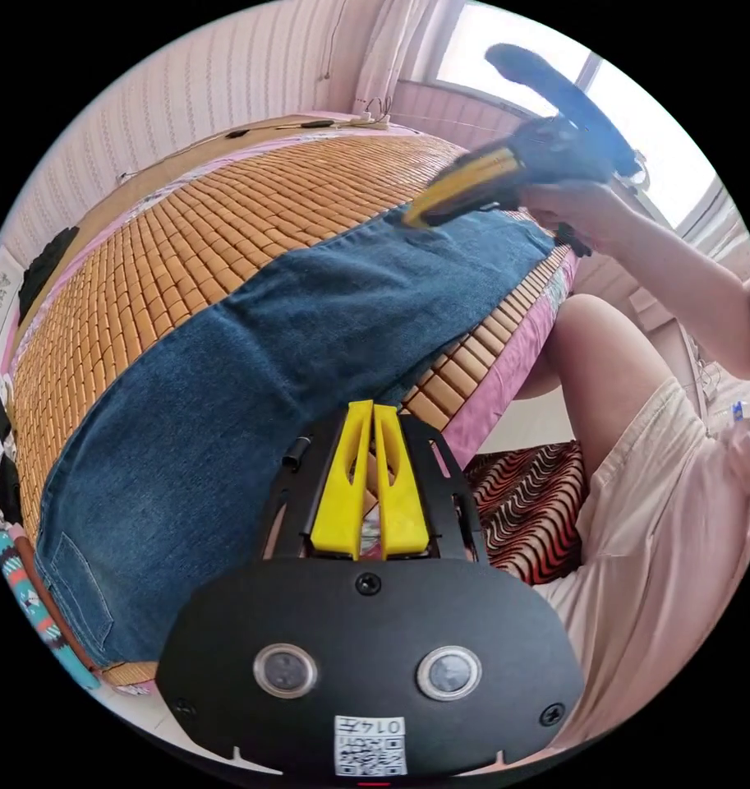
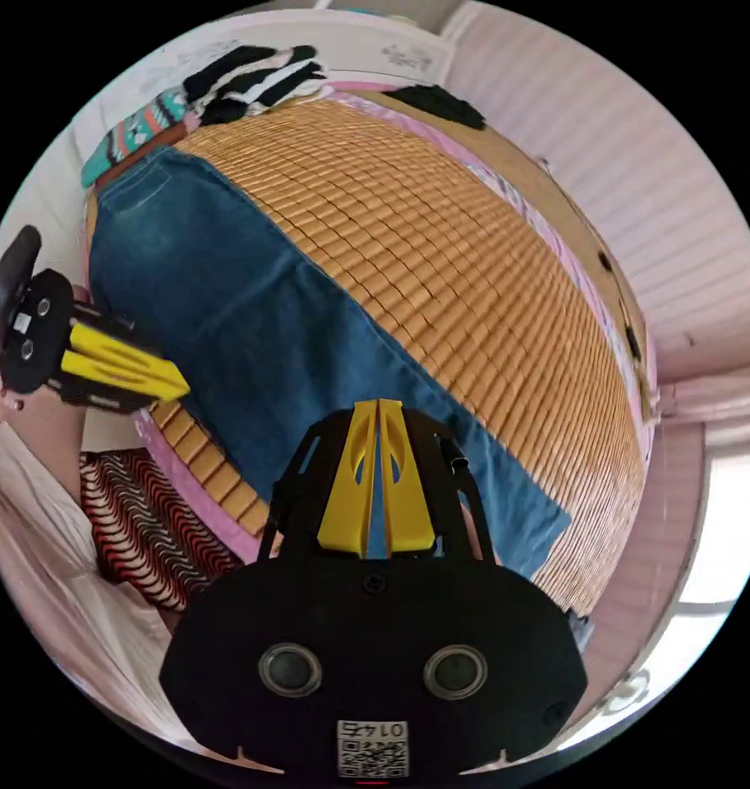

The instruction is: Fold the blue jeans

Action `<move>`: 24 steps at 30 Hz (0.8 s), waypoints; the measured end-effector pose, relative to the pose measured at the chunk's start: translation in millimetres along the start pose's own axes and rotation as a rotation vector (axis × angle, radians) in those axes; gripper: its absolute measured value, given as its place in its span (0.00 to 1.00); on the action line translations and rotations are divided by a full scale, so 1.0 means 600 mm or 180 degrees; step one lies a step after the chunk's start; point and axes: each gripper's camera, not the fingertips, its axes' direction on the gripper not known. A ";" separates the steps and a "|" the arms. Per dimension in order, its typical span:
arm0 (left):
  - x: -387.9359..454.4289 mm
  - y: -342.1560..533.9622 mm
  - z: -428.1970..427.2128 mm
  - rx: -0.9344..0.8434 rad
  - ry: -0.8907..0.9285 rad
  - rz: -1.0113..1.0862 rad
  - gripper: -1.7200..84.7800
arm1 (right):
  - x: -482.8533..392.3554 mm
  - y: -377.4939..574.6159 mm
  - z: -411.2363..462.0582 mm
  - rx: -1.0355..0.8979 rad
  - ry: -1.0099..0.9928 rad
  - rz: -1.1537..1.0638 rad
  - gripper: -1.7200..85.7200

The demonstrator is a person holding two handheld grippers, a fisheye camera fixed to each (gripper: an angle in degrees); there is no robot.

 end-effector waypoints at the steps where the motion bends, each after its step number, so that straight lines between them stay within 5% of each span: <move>1: 0.008 -0.002 0.012 0.0023 -0.0107 0.0065 0.01 | -0.011 -0.025 0.006 -0.0013 -0.0105 -0.0100 0.03; 11: 0.028 -0.012 0.113 0.0060 -0.0217 0.0238 0.01 | -0.008 -0.163 0.078 -0.1021 -0.1113 -0.0444 0.08; 24: 0.012 -0.047 0.227 -0.0168 -0.0119 0.0175 0.01 | 0.032 -0.134 0.058 -0.1006 -0.0566 -0.0334 0.08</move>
